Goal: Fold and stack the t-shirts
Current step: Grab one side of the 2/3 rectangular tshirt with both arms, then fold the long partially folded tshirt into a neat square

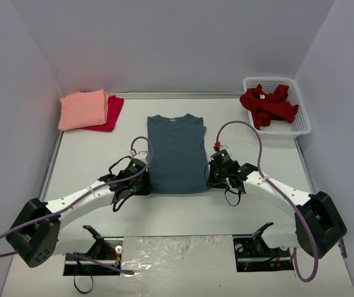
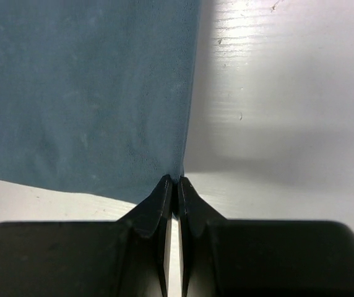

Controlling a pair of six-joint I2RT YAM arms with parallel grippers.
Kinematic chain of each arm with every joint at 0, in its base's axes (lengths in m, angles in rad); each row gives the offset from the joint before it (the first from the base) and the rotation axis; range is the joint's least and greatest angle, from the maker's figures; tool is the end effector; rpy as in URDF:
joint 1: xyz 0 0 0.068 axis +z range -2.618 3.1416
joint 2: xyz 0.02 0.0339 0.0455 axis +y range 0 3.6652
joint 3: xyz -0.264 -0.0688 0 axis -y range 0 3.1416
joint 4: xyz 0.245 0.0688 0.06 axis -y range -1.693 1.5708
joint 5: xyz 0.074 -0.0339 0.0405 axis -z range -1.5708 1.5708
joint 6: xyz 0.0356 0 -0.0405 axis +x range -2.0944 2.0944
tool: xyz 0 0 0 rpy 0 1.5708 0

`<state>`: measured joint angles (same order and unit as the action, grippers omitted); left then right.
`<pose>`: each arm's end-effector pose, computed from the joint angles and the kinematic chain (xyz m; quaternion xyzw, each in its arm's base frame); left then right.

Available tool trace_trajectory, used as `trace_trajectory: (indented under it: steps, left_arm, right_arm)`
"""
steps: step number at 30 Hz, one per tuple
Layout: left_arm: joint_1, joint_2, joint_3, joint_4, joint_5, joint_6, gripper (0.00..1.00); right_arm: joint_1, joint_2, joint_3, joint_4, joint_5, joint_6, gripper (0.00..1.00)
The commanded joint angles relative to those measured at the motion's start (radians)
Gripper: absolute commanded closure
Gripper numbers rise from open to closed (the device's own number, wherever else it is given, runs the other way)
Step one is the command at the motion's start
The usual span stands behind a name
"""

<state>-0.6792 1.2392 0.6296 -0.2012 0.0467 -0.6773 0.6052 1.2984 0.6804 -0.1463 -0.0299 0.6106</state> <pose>0.1894 -0.1550 0.1926 0.0095 0.9284 -0.2495 0.2751 0.2153 0.1502 0.1989 -0.0034 0.9197 0.2354 0.3142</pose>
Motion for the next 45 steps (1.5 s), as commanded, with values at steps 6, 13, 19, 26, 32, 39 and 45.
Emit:
trace_trajectory:
  steps: [6,13,19,26,32,39,45]
  left_arm:
    - [-0.014,-0.147,0.053,-0.121,-0.036,-0.044,0.98]
    - [-0.019,-0.233,0.108,-0.231,-0.074,-0.036,0.98]
    - [-0.028,-0.288,0.156,-0.294,-0.099,-0.033,0.98]
    - [-0.031,-0.316,0.208,-0.351,-0.122,-0.022,0.98]
    - [-0.031,-0.314,0.249,-0.374,-0.143,-0.01,0.98]
    - [-0.031,-0.299,0.3,-0.392,-0.153,0.007,0.98]
    - [-0.031,-0.279,0.331,-0.395,-0.162,0.018,0.98]
  right_arm:
    - [0.03,-0.106,0.036,-0.117,0.096,0.044,1.0]
    - [0.059,-0.143,0.083,-0.183,0.127,0.055,1.0]
    - [0.105,-0.182,0.143,-0.234,0.168,0.078,1.0]
    - [0.136,-0.194,0.218,-0.283,0.209,0.083,1.0]
    - [0.145,-0.177,0.283,-0.306,0.234,0.069,1.0]
    - [0.15,-0.156,0.344,-0.325,0.246,0.057,1.0]
    - [0.151,-0.131,0.381,-0.332,0.26,0.044,1.0]
